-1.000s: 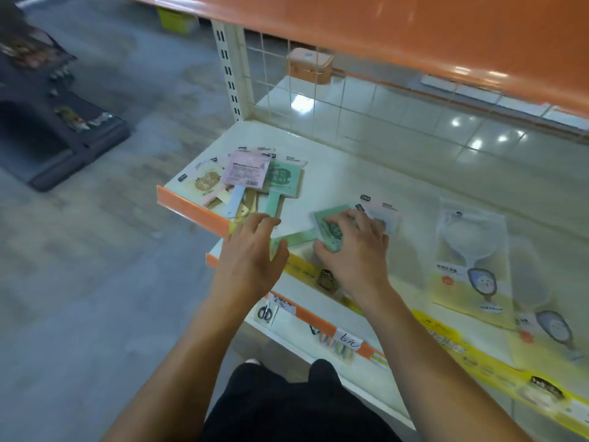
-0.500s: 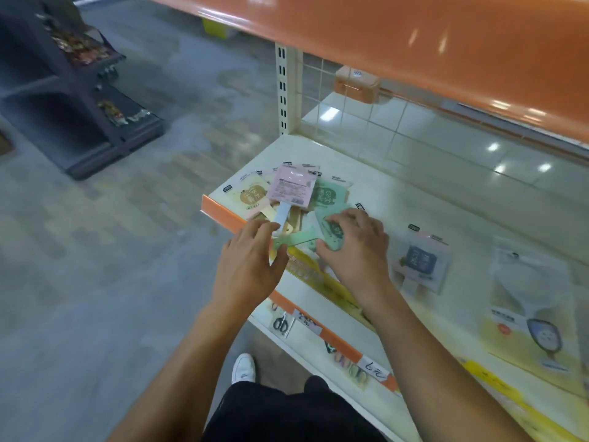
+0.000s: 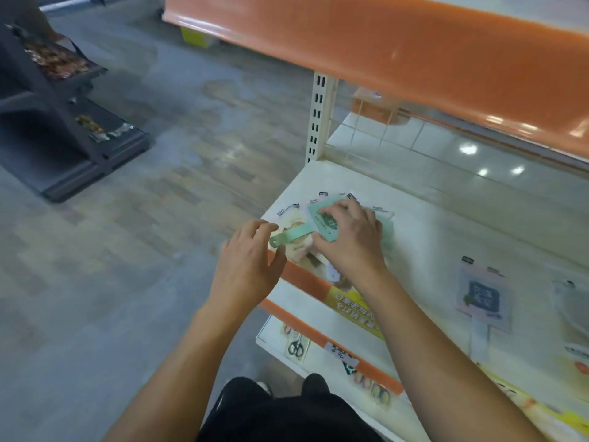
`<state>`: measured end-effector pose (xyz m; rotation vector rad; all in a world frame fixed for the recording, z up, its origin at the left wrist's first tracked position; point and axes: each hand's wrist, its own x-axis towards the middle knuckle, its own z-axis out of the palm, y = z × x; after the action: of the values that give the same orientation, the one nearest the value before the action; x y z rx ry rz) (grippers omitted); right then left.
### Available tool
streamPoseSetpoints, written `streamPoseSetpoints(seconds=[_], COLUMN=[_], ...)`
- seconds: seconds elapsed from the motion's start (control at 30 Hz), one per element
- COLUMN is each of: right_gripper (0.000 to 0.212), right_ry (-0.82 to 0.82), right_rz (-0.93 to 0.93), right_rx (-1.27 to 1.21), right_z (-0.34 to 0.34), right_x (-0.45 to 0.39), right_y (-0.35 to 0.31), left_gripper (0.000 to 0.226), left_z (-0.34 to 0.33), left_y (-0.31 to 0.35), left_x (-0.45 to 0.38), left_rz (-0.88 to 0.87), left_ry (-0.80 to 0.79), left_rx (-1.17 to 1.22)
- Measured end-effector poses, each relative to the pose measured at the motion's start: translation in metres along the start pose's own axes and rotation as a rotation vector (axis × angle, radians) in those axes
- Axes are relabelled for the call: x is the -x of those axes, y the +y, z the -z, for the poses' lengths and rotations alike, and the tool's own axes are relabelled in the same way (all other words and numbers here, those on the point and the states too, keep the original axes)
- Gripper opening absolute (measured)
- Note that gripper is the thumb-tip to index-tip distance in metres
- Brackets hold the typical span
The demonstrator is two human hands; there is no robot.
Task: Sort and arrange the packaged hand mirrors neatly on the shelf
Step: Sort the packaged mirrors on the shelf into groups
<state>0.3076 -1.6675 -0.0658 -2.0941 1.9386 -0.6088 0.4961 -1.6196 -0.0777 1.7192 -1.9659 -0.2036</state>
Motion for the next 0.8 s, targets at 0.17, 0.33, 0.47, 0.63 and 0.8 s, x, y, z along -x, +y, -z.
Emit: streamPoseSetpoints(seconds=[0.17, 0.33, 0.47, 0.63, 0.8], right_gripper=[0.045, 0.044, 0.044, 0.042, 0.043], right_ry=[-0.051, -0.075, -0.081, -0.171, -0.219], right_rz=[0.013, 0.054, 0.098, 0.198, 0.204], right_rx=[0.028, 0.047, 0.059, 0.059, 0.051], right_z=[-0.008, -0.013, -0.017, -0.026, -0.029], right_x=[-0.02, -0.032, -0.04, -0.047, -0.046], right_y=[-0.018, -0.021, -0.02, -0.014, -0.012], left_gripper=[0.043, 0.031, 0.036, 0.033, 0.032], left_z=[0.008, 0.009, 0.008, 0.008, 0.005], left_y=[-0.023, -0.029, -0.028, -0.027, -0.025], left_x=[-0.012, -0.016, -0.015, -0.015, -0.016], left_rz=[-0.014, 0.022, 0.035, 0.096, 0.133], left_ry=[-0.05, -0.034, -0.014, 0.004, -0.003], left_rx=[0.001, 0.023, 0.031, 0.037, 0.021])
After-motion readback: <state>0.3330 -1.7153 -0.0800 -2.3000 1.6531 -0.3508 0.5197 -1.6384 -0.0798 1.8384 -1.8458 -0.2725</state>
